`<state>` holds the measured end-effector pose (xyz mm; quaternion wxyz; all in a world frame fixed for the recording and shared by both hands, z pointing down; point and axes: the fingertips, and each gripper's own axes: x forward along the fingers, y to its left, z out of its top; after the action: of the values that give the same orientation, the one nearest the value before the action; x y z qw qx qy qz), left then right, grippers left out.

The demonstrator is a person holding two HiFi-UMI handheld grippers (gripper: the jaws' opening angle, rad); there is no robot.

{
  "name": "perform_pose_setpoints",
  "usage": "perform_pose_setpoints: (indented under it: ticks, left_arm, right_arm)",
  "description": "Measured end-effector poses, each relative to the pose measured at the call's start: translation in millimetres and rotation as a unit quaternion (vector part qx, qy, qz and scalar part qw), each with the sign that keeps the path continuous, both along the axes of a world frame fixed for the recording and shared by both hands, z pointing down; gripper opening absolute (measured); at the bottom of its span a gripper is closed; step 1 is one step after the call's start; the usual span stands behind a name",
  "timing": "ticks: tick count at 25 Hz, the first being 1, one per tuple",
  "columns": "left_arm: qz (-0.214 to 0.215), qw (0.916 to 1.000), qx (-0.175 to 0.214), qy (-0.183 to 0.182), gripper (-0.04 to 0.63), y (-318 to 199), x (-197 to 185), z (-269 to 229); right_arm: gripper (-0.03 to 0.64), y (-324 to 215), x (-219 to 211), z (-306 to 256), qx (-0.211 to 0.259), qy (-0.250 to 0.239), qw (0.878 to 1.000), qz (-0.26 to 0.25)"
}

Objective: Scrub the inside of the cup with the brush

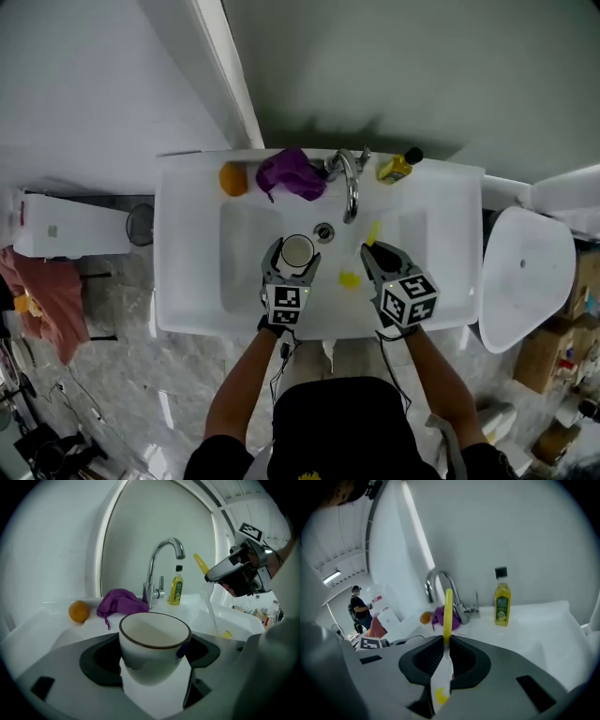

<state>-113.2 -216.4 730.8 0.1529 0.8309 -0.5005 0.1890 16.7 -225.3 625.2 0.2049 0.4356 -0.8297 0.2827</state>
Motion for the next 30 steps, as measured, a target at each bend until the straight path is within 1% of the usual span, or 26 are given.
perform_pose_setpoints:
  ticks: [2, 4, 6, 8, 10, 12, 14, 17, 19, 20, 22, 23, 24, 25, 26, 27, 30]
  left_arm:
    - [-0.010, 0.9998, -0.011, -0.010, 0.411, -4.5, 5.3, 37.6]
    - [-0.026, 0.9994, -0.019, -0.014, 0.411, -11.4, 7.9, 63.3]
    - [-0.046, 0.9986, -0.023, -0.013, 0.411, -20.7, 7.2, 82.1]
    - [-0.065, 0.9973, -0.027, -0.019, 0.411, -28.7, 4.5, 98.3]
    - [-0.077, 0.9962, -0.033, -0.024, 0.411, -32.5, 3.1, 113.2]
    - [-0.080, 0.9957, -0.038, -0.025, 0.411, -32.9, 4.9, 125.0]
    - [-0.085, 0.9956, -0.035, -0.020, 0.411, -33.5, 6.3, 130.4]
    - [-0.093, 0.9954, -0.022, -0.007, 0.413, -40.7, 6.1, 131.6]
    - [-0.093, 0.9954, -0.024, 0.001, 0.413, -41.1, 7.0, 134.3]
    - [-0.091, 0.9953, -0.032, 0.002, 0.413, -38.8, 7.8, 136.9]
    - [-0.088, 0.9942, -0.061, 0.006, 0.413, -32.7, 8.2, 142.0]
    - [-0.088, 0.9933, -0.074, 0.010, 0.427, -31.5, 7.7, 140.3]
    - [-0.089, 0.9925, -0.083, 0.015, 0.460, -31.8, 6.3, 135.2]
    - [-0.090, 0.9920, -0.087, 0.018, 0.486, -32.2, 4.5, 129.4]
    - [-0.090, 0.9917, -0.089, 0.020, 0.494, -31.7, 3.2, 124.2]
    - [-0.088, 0.9918, -0.091, 0.021, 0.499, -30.2, 2.2, 119.4]
    - [-0.080, 0.9917, -0.099, 0.017, 0.502, -17.7, -1.8, 111.2]
  right_arm:
    - [0.060, -14.2, 8.3, 44.1, -0.035, 0.032, 0.999, 0.017]
    - [0.060, -26.4, 21.0, 84.4, -0.065, 0.068, 0.995, 0.039]
    - [0.060, -35.4, 34.8, 120.9, -0.091, 0.099, 0.989, 0.068]
    - [0.060, -42.7, 46.6, 150.3, -0.109, 0.120, 0.982, 0.101]
    - [0.060, -49.6, 52.2, 170.7, -0.124, 0.128, 0.977, 0.121]
    - [0.060, -54.1, 54.5, 187.8, -0.140, 0.136, 0.973, 0.123]
    - [0.058, -53.9, 55.2, 202.4, -0.153, 0.146, 0.970, 0.119]
    - [0.058, -56.2, 52.0, 210.0, -0.152, 0.146, 0.970, 0.122]
    - [0.058, -56.5, 51.6, 210.2, -0.150, 0.146, 0.970, 0.124]
    - [0.060, -55.5, 51.7, 210.2, -0.151, 0.146, 0.970, 0.124]
    - [0.061, -52.2, 52.2, 210.2, -0.156, 0.143, 0.969, 0.128]
    - [0.063, -50.5, 53.0, 209.7, -0.159, 0.142, 0.968, 0.132]
    - [0.070, -48.7, 52.9, 209.4, -0.164, 0.142, 0.967, 0.134]
    - [0.111, -46.2, 51.7, 209.9, -0.171, 0.141, 0.966, 0.134]
    - [0.198, -42.9, 50.6, 210.4, -0.177, 0.138, 0.965, 0.133]
    - [0.224, -38.6, 50.6, 210.1, -0.181, 0.137, 0.964, 0.136]
    - [0.232, -19.7, 51.5, 206.0, -0.182, 0.147, 0.961, 0.144]
